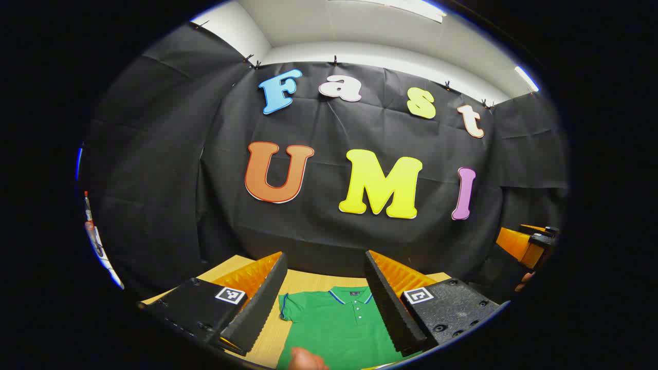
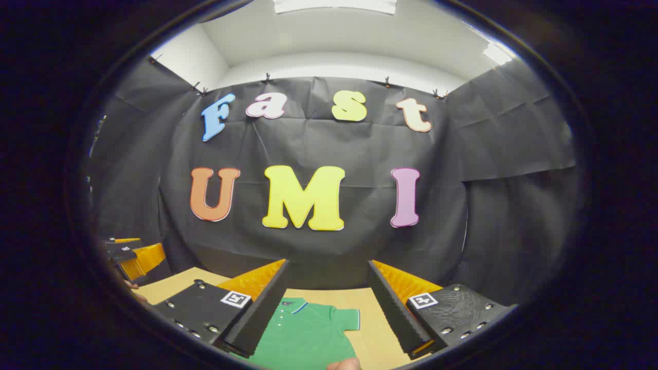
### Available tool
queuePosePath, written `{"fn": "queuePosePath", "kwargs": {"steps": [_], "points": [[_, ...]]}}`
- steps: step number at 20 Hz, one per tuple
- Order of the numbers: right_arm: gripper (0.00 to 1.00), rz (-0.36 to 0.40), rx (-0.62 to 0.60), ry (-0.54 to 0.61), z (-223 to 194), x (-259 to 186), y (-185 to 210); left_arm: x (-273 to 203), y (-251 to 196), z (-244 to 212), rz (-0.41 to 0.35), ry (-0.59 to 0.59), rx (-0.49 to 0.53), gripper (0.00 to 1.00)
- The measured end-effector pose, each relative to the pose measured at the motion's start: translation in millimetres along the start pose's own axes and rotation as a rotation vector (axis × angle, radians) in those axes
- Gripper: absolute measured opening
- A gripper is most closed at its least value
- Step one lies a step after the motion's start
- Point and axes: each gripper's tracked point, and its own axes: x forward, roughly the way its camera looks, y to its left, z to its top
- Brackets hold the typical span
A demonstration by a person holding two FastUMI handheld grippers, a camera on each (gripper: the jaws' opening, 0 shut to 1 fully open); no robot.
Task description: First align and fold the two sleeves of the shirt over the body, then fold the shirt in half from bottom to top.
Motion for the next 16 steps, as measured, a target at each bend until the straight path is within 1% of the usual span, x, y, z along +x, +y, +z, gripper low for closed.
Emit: {"fn": "queuePosePath", "kwargs": {"steps": [3, 6, 12, 13, 15, 16], "points": [[0.95, 0.012, -0.021, -0.006, 0.7, 8.6, 1.2, 3.6, -0.8, 0.1, -0.001, -0.007, 0.016, 0.96], [0.95, 0.02, -0.01, 0.011, -3.0, 13.7, -0.5, 8.8, -0.3, -4.8, 0.009, 0.004, 0.007, 0.96], [0.96, 0.015, -0.017, 0.032, -8.9, 20.6, -7.0, 14.9, -3.3, -5.1, 0.012, 0.012, 0.022, 0.96], [0.95, 0.016, -0.018, 0.034, -8.9, 21.5, -7.1, 16.0, -2.7, -7.2, 0.012, 0.013, 0.023, 1.0], [0.95, 0.015, -0.022, 0.033, -9.2, 21.1, -8.5, 16.7, -2.8, -6.8, 0.013, 0.015, 0.024, 1.0], [0.95, 0.015, -0.024, 0.032, -8.7, 21.1, -8.4, 17.5, -3.2, -6.5, 0.012, 0.013, 0.023, 0.96]]}}
